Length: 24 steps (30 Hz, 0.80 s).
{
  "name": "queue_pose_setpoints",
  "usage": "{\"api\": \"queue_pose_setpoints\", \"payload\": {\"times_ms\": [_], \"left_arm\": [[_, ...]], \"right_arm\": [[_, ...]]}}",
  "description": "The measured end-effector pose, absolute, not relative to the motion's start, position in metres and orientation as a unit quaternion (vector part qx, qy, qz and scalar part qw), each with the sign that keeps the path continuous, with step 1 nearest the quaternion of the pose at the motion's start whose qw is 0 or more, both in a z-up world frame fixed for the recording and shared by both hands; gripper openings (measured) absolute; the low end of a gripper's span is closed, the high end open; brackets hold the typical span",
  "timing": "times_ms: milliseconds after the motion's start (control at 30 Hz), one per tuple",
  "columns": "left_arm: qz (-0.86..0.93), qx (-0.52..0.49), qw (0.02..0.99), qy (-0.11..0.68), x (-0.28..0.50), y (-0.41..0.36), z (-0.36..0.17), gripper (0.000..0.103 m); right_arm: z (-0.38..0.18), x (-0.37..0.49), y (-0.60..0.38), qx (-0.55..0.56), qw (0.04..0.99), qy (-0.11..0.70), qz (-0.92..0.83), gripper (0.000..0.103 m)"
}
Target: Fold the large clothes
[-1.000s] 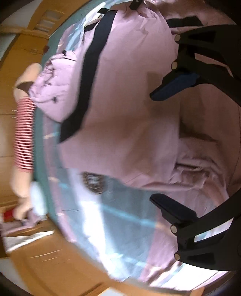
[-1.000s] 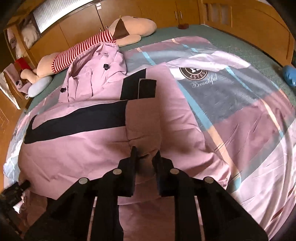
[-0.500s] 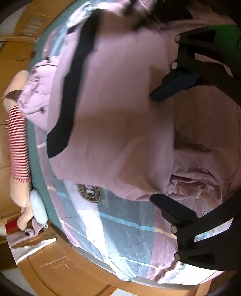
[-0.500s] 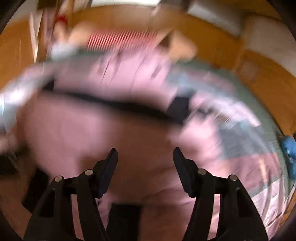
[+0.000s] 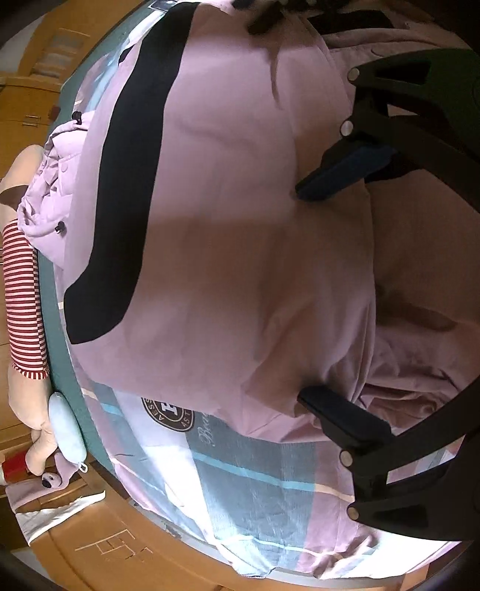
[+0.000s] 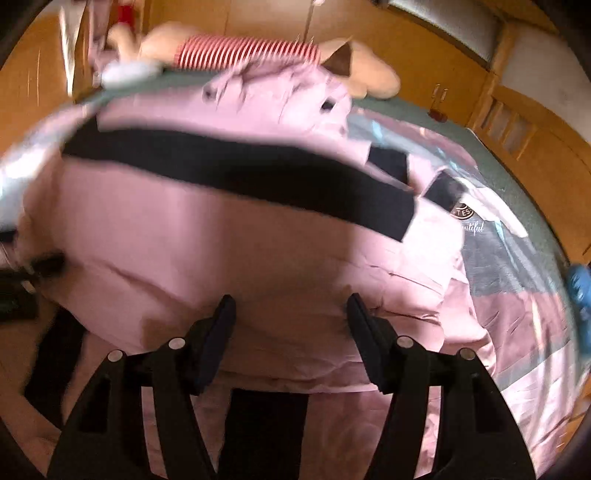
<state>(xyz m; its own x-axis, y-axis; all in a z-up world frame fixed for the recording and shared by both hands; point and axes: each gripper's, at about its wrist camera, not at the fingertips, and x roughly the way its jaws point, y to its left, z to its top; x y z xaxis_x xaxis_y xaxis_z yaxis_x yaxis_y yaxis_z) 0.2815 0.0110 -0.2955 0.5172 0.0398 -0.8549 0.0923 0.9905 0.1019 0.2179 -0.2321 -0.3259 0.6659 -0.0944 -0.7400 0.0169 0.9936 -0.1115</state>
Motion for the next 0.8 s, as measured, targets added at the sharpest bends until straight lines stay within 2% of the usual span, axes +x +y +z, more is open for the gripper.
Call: {"api": "queue_pose_setpoints", "payload": {"times_ms": [67,133,200,267,367,567,700,767,800], "left_arm": [[-0.013,0.069,0.870,0.489,0.281,0.012,-0.294,0.101],[-0.009,0.056,0.877,0.477,0.276,0.015,-0.285,0.101],[-0.016,0.040,0.893,0.449,0.267,0.014,-0.270,0.101],[-0.029,0.042,0.901,0.431,0.264,0.011,-0.263,0.101],[-0.035,0.081,0.872,0.482,0.272,-0.002,-0.288,0.101],[-0.034,0.081,0.871,0.483,0.272,-0.003,-0.297,0.101],[-0.036,0.072,0.873,0.481,0.272,-0.001,-0.297,0.101],[-0.035,0.073,0.873,0.481,0.269,-0.001,-0.296,0.101],[-0.036,0.073,0.872,0.482,0.270,-0.001,-0.297,0.101]], "right_arm": [[-0.317,0.213,-0.236,-0.020,0.923,0.384,-0.025,0.067],[-0.323,0.219,-0.236,-0.022,0.914,0.404,-0.025,0.084],[-0.341,0.228,-0.232,-0.042,0.896,0.442,-0.033,0.085],[-0.342,0.228,-0.228,-0.052,0.897,0.437,-0.036,0.086],[-0.342,0.227,-0.227,-0.050,0.897,0.437,-0.036,0.086],[-0.339,0.225,-0.226,-0.053,0.899,0.434,-0.034,0.089],[-0.311,0.212,-0.244,0.000,0.929,0.366,-0.049,0.089],[-0.302,0.211,-0.259,0.036,0.933,0.352,-0.064,0.093],[-0.307,0.217,-0.265,0.046,0.924,0.372,-0.076,0.097]]}}
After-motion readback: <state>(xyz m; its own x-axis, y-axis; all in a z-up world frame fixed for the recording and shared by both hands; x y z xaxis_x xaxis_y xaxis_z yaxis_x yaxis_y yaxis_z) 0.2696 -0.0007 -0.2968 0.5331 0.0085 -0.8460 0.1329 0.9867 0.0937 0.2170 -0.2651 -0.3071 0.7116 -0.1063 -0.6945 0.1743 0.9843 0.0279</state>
